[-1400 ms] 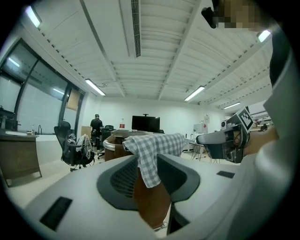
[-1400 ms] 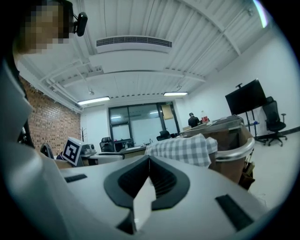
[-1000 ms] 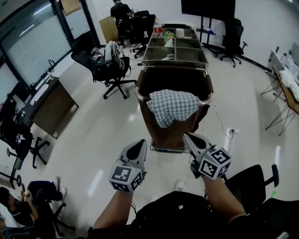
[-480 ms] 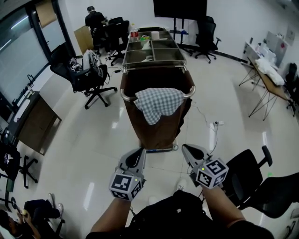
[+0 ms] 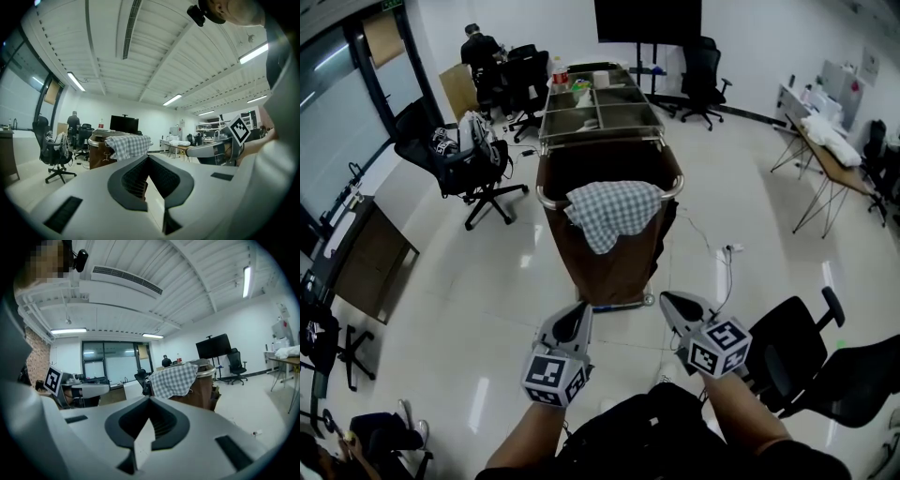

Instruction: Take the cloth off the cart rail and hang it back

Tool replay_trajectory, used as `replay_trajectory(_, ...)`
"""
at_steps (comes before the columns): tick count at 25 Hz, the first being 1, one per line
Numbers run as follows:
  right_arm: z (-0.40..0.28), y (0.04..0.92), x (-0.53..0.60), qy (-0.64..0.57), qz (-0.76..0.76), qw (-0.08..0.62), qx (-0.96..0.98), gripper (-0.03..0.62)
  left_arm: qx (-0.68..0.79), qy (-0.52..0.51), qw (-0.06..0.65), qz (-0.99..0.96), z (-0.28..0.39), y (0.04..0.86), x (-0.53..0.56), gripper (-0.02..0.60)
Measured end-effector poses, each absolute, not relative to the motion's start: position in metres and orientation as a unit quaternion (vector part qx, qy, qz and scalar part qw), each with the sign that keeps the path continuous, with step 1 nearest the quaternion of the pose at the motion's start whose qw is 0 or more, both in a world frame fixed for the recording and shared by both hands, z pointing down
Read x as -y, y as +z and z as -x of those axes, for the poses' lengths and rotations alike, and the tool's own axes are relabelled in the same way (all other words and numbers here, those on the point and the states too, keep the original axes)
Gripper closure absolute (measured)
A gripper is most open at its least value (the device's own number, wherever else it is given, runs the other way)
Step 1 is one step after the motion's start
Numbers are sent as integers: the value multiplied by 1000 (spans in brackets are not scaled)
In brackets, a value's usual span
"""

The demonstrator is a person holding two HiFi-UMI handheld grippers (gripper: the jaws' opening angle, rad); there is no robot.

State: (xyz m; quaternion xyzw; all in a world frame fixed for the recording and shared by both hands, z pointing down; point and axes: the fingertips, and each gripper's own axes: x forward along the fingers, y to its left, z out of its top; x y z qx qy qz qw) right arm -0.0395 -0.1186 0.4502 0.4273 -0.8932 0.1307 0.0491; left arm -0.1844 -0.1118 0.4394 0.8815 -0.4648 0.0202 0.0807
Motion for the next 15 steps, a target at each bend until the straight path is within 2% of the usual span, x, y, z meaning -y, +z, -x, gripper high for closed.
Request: replay_trajectory(15,52,445,120,127,-414,51,900,583,487,9,71,-871,202,429,113,581)
